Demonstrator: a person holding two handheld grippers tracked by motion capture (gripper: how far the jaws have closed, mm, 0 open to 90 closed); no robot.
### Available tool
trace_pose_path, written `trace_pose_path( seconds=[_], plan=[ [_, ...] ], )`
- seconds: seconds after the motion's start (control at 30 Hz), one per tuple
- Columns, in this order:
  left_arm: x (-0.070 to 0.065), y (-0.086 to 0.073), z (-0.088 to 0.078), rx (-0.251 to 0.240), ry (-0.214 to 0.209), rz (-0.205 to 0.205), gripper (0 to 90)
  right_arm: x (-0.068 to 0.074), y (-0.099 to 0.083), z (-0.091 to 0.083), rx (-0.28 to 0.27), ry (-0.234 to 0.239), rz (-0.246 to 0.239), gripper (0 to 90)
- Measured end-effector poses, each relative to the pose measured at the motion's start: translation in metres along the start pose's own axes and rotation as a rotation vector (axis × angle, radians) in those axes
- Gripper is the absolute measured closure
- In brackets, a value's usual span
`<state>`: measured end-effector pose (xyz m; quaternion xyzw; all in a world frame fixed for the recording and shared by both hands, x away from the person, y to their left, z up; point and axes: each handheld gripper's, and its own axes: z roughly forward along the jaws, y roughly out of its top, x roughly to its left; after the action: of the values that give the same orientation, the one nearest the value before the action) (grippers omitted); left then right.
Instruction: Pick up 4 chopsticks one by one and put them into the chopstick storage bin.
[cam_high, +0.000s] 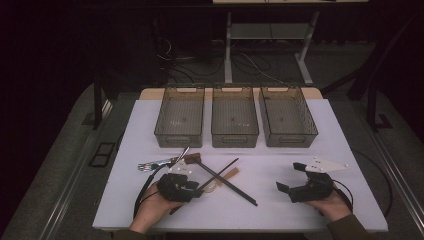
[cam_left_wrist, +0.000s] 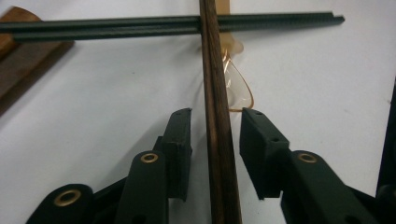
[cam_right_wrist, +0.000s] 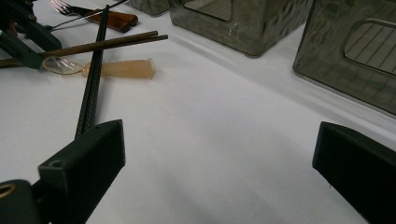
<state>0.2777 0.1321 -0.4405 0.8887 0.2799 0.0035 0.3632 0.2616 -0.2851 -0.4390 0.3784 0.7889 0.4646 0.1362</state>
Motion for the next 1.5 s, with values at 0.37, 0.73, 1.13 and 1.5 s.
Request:
trace_pose_path(
  seconds=[0.37, 0.73, 1.13, 1.5],
  plan=[
    [-0.002, 0.001, -0.001, 0.009, 0.026, 0.035, 76.4, 0.0, 0.0, 0.0, 0.0, -0.001, 0.001, 2.2],
    [0.004, -0.001, -0.007, 0.001, 0.095, 0.028, 78.1, -0.001, 0.0, -0.001, -0.004, 0.0, 0.0, 2.2],
    [0.008, -0.004, -0.006, 0.023, 0.136, 0.026, 74.4, -0.001, 0.0, -0.001, -0.003, -0.001, 0.002, 2.2],
    [0.007, -0.004, -0.01, -0.02, 0.112, 0.008, 61.9, -0.001, 0.0, -0.002, -0.004, -0.002, 0.002, 2.2]
  ],
)
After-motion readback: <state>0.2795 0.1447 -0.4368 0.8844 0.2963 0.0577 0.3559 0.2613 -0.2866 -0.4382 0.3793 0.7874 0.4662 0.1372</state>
